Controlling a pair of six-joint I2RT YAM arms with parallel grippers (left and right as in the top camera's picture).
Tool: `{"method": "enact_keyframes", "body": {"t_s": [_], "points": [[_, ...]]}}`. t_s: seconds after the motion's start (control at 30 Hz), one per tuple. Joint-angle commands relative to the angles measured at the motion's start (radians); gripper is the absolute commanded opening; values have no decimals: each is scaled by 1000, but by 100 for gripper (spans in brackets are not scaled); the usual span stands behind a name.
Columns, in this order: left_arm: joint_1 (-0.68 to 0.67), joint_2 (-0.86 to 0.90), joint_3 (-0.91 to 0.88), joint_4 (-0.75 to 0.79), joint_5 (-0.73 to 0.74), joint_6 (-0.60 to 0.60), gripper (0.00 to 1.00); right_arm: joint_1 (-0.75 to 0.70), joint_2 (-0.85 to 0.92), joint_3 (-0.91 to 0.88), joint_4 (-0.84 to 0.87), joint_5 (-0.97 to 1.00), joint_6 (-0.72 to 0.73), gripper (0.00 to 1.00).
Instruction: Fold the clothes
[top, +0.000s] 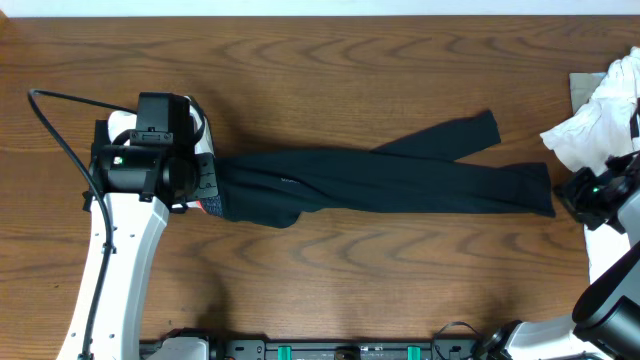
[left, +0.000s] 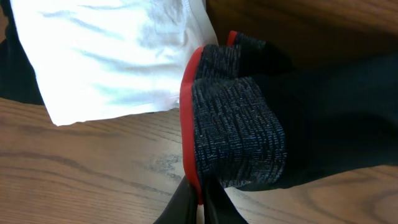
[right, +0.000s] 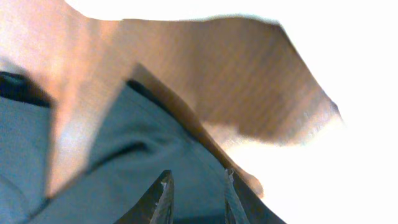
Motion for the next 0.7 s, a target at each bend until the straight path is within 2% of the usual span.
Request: {"method": "enact_keyframes", "body": {"t_s": [0.0,0.43,0.67], "points": [[2,-12,16,-2,-26,-12,6,-2,-18,11,-3,-66,-28,27],[2,-12,16,-3,-22,-12,6,44,30,-27,113,13,-27,38],[2,-12,16,-2,-21,-12,6,46,73,-27,119,17,-28,38]]}}
